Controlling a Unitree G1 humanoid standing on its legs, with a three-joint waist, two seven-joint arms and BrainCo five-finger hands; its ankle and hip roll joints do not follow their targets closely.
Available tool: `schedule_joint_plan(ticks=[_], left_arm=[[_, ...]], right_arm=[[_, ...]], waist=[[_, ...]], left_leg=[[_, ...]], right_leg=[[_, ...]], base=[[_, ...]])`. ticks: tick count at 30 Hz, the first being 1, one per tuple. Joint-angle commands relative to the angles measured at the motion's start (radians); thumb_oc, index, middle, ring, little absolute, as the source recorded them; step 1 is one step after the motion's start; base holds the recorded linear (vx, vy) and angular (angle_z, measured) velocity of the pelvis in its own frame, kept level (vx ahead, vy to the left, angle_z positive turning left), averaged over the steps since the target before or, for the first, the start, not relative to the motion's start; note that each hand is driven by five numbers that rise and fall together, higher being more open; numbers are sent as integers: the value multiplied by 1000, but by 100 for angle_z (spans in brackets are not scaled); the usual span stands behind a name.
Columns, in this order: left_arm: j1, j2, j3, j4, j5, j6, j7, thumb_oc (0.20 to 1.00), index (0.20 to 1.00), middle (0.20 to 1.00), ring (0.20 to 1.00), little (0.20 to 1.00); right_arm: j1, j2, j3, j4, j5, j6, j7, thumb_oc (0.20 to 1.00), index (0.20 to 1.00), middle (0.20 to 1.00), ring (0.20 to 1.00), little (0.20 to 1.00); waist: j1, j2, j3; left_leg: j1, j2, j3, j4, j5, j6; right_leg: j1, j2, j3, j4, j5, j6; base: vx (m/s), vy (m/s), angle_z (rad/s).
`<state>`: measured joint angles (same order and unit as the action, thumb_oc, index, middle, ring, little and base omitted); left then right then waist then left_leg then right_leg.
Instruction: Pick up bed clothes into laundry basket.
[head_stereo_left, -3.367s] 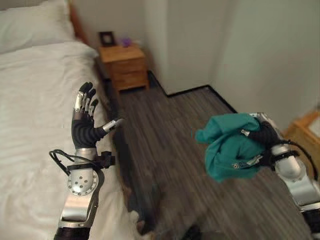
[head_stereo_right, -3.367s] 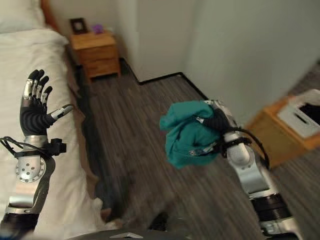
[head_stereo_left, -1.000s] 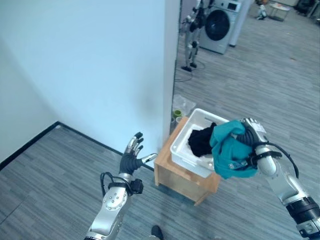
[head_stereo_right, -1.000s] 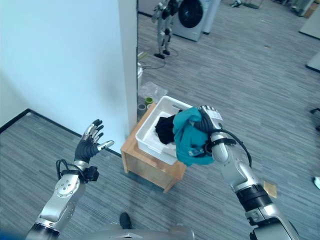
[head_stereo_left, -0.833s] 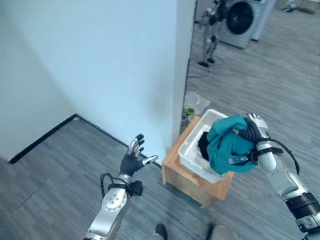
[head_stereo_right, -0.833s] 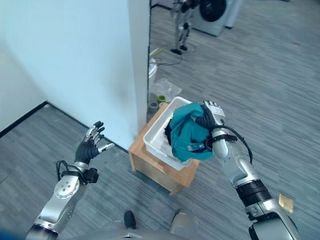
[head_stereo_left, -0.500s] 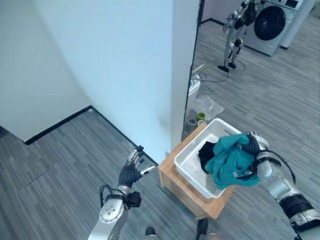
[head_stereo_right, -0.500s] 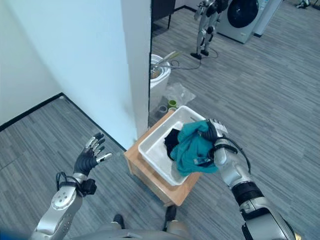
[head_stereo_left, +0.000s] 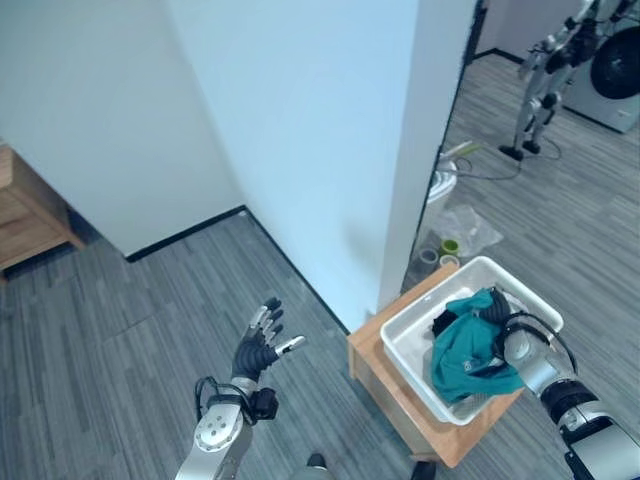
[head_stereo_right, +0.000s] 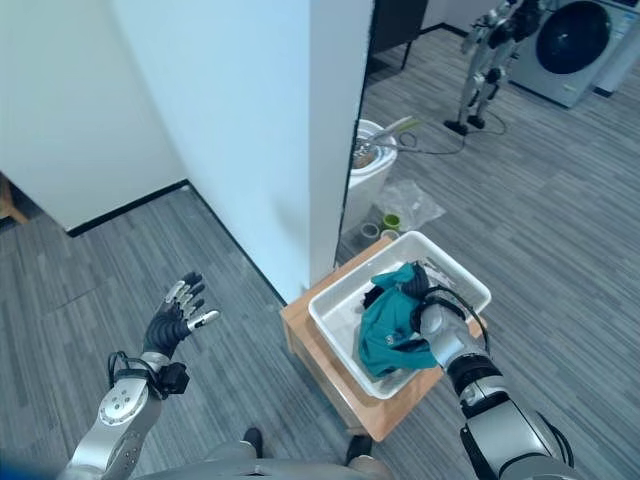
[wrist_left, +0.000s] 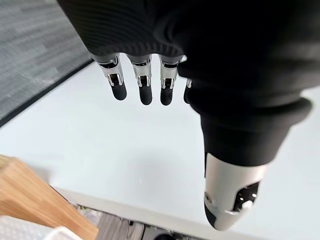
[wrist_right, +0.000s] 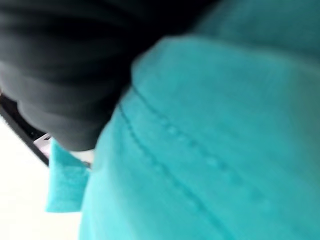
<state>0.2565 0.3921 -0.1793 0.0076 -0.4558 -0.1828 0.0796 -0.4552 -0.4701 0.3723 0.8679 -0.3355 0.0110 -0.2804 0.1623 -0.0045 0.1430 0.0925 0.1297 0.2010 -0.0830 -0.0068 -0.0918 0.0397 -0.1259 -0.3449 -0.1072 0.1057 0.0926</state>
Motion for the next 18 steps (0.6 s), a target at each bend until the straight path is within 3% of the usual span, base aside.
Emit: schedule_joint_plan(ticks=[1,2,6,10,14,18], left_arm=[[-47,42,-5,-35,-30,-46,-10,1000,1000,1000,1000,1000],[-48,42,-5,-35,-30,-46,-10,1000,1000,1000,1000,1000],[-56,47,-14,-38,-28,-45,-17,1000,1000,1000,1000,1000],[-69,40,-9,-35,-19,-44,1,1000,1000,1000,1000,1000],[-82,23,3,-34,-1,-39,27,1000,1000,1000,1000,1000],[-78,-33,49,-34,82,-26,78,1000,1000,1000,1000,1000]], right_arm=[[-161,3,21,143,57,-18,-42,200,200,200,200,200],[-162,3,21,144,57,-18,-42,1000,1000,1000,1000,1000],[-179,16,9,237,79,-8,-38,1000,1000,1000,1000,1000],[-165,-8,-11,153,99,-15,-49,1000,1000,1000,1000,1000],[-101,-40,-64,-70,104,-19,-71,1000,1000,1000,1000,1000],[197,-42,-219,-601,39,-47,-43,1000,1000,1000,1000,1000]], waist=[[11,-43,13],[11,-43,14],[19,-37,15],[4,-36,10],[-27,-35,5],[-114,-28,-13]], left_leg=[[-89,9,56,-4,91,-37],[-89,9,56,-4,91,-37],[-91,10,48,-4,93,-39],[-79,9,57,-4,88,-36],[-62,9,73,-4,78,-32],[-26,12,117,-4,54,-19]], right_leg=[[109,-7,-49,20,-137,37],[109,-7,-49,20,-137,37],[116,-8,-59,20,-144,36],[123,-10,-46,20,-145,38],[127,-16,-28,20,-144,41],[125,-30,13,20,-135,47]], base=[[2,-28,11],[-3,-19,19],[-6,-1,10],[-18,24,1],[-29,53,-13],[-34,83,-25]])
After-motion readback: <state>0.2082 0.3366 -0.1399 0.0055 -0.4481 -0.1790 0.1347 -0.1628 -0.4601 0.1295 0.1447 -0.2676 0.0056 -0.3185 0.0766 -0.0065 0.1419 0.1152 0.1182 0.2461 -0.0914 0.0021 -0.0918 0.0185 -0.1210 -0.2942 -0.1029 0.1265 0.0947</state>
